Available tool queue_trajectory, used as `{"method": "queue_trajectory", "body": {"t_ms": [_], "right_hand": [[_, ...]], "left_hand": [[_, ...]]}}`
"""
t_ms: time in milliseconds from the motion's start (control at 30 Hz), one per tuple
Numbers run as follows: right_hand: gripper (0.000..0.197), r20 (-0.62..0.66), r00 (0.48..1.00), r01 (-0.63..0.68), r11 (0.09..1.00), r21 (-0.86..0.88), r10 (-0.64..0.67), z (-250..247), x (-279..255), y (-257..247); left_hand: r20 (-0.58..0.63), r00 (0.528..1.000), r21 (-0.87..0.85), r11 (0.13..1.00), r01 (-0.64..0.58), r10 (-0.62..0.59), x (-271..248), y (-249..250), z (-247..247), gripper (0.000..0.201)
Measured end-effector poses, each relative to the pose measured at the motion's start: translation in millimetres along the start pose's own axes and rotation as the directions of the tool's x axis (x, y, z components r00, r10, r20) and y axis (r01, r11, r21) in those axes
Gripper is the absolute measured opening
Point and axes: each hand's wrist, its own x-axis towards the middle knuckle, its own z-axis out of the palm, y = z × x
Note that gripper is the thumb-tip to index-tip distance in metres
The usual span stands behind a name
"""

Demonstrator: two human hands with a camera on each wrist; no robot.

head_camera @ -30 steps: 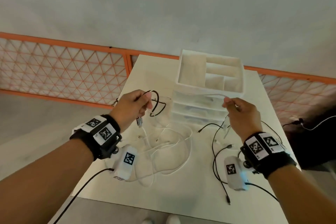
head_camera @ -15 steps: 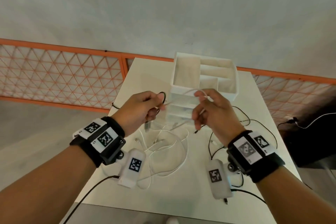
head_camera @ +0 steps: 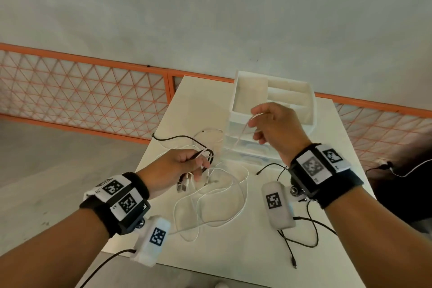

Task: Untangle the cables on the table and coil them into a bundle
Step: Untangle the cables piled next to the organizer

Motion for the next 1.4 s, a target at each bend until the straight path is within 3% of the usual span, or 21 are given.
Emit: {"method": "queue_trajectory", "body": {"t_ms": [100, 200, 267, 333, 400, 500, 600, 733, 833, 933, 1033, 1133, 1233, 1400], "right_hand": [[0.03, 0.178, 0.982, -0.031, 0.988, -0.154, 0.059, 23, 0, -2], [0.038, 0.244, 0.969, 0.068, 0.985, -0.16, -0.027, 41, 5, -19], [0.039, 0.142, 0.983, 0.114, 0.993, -0.005, -0.112, 47, 15, -35], [0.039, 0.056, 0.993, 0.088, 0.965, 0.248, -0.105, 52, 25, -51], [0.04, 0.074, 0.995, 0.024, 0.888, 0.46, -0.065, 59, 29, -58], [0.042, 0.111, 0.993, -0.03, 0.831, 0.556, -0.038, 71, 27, -53], [0.043, 0.074, 0.996, -0.004, 0.861, 0.508, -0.04, 75, 30, -45], [0.033, -0.008, 0.985, 0.169, 0.962, 0.215, -0.171, 69, 40, -47], [0.037, 0.124, 0.963, 0.231, 0.97, 0.075, -0.239, 64, 42, -58], [0.043, 0.338, 0.934, 0.129, 0.992, -0.01, -0.118, 71, 42, -65], [0.056, 0.404, 0.907, -0.032, 0.977, -0.211, 0.117, 85, 44, -54], [0.045, 0.349, 0.893, -0.149, 0.917, -0.37, 0.285, 93, 52, -34], [0.03, 0.218, 0.915, -0.194, 0.845, -0.499, 0.339, 90, 70, -13], [0.02, 0.178, 0.935, -0.116, 0.741, -0.662, 0.305, 89, 64, 10]], "left_hand": [[-0.023, 0.999, -0.117, 0.993, -0.027, 0.025, -4, 5, -3, 0.02], [0.03, 1.0, -0.183, 0.983, 0.006, -0.001, -12, 5, -4, 0.025], [0.042, 0.998, -0.098, 0.993, 0.06, -0.056, -18, 4, -3, 0.043], [0.022, 0.996, 0.008, 0.996, 0.087, -0.087, -23, 0, -5, 0.057], [-0.005, 0.997, 0.079, 0.993, 0.082, -0.082, -26, -5, -8, 0.058], [-0.099, 0.988, 0.18, 0.975, 0.133, -0.117, -23, -13, -16, 0.053], [-0.096, 0.961, 0.241, 0.931, 0.274, -0.258, -24, -26, -22, 0.046], [-0.032, 0.872, 0.383, 0.8, 0.462, -0.489, -34, -52, -20, 0.032], [-0.012, 0.864, 0.351, 0.807, 0.475, -0.504, -32, -55, -19, 0.03], [-0.061, 0.876, 0.181, 0.858, 0.481, -0.478, -21, -43, -21, 0.025], [-0.242, 0.881, -0.026, 0.911, 0.412, -0.405, -15, -20, -30, 0.024], [-0.474, 0.834, -0.147, 0.959, 0.241, -0.282, -15, 2, -53, 0.025], [-0.6, 0.772, -0.284, 0.958, 0.04, -0.21, -19, 16, -77, 0.026], [-0.756, 0.638, -0.347, 0.916, -0.199, -0.148, -25, 22, -96, 0.024]]}}
